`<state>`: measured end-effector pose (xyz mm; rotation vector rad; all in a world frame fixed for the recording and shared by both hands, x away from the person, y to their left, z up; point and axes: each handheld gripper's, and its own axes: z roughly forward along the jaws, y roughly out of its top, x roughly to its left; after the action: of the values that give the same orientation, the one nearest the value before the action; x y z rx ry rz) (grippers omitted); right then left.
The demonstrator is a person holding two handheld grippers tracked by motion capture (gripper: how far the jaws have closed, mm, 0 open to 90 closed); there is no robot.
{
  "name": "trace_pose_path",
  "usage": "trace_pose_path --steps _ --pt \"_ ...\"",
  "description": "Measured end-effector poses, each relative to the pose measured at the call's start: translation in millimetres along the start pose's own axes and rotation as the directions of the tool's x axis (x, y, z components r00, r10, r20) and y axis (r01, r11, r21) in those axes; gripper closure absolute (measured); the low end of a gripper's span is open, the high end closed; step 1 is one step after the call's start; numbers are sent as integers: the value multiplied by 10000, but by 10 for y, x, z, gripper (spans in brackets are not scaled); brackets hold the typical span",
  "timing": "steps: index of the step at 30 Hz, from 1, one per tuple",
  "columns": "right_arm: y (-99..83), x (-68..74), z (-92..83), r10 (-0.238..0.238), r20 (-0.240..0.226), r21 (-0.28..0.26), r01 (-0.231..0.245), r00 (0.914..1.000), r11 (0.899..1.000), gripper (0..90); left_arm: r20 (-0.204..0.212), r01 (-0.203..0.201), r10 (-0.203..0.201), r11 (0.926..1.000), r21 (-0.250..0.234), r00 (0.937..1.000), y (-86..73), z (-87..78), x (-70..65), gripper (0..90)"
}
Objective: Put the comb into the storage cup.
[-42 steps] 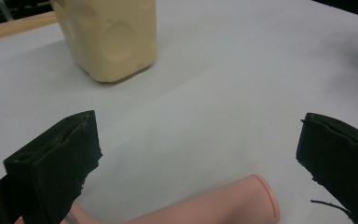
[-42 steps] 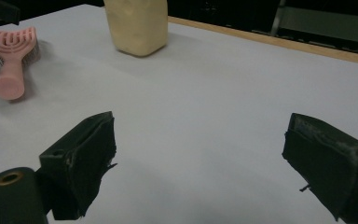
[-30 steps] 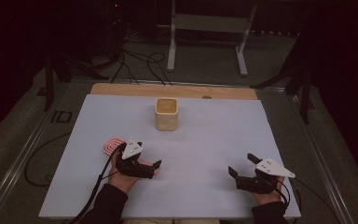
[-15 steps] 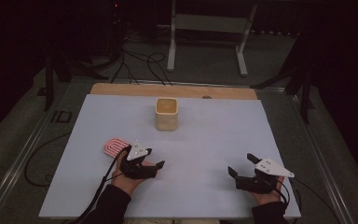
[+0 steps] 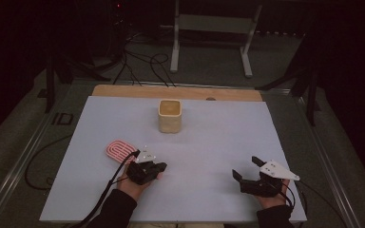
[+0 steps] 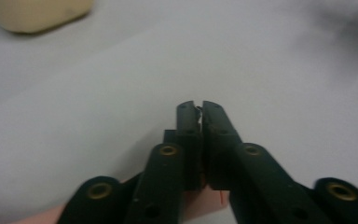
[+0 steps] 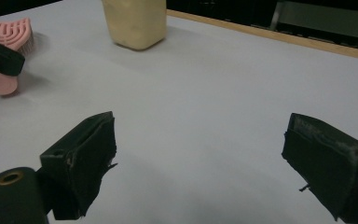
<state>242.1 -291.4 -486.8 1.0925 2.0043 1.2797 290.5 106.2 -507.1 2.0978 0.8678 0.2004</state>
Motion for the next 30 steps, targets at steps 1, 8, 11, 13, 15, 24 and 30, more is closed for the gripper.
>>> trace_pose_path --steps 1,8,11,13,15,24,30 --pt "0 -3 -3 1 -1 -13 -1 10000 10000 93 -3 -36 36 9999 103 10000 -3 3 2 895" --pt "0 -13 -12 53 5 -53 -53 10000 10000 93 -150 338 -333 9989 311 9993 -32 -56 21 897" --pt "-1 -12 -11 59 -4 -42 -59 10000 10000 93 -180 502 -497 9983 292 9986 -47 -88 34 898" --pt "0 -12 -11 59 -6 -42 -59 10000 10000 93 -207 601 -595 9977 314 9980 -63 -122 46 898" --pt "0 -14 -11 74 -6 -43 -74 10000 10000 94 -188 641 -635 9973 361 9978 -84 -151 50 898" --pt "0 -39 -31 163 5 -107 -163 9999 9998 96 -459 850 -828 9952 482 9955 -171 -289 85 899" --pt "0 -38 -31 135 8 -107 -135 9999 9999 96 -595 1015 -982 9934 539 9934 -232 -371 136 899"
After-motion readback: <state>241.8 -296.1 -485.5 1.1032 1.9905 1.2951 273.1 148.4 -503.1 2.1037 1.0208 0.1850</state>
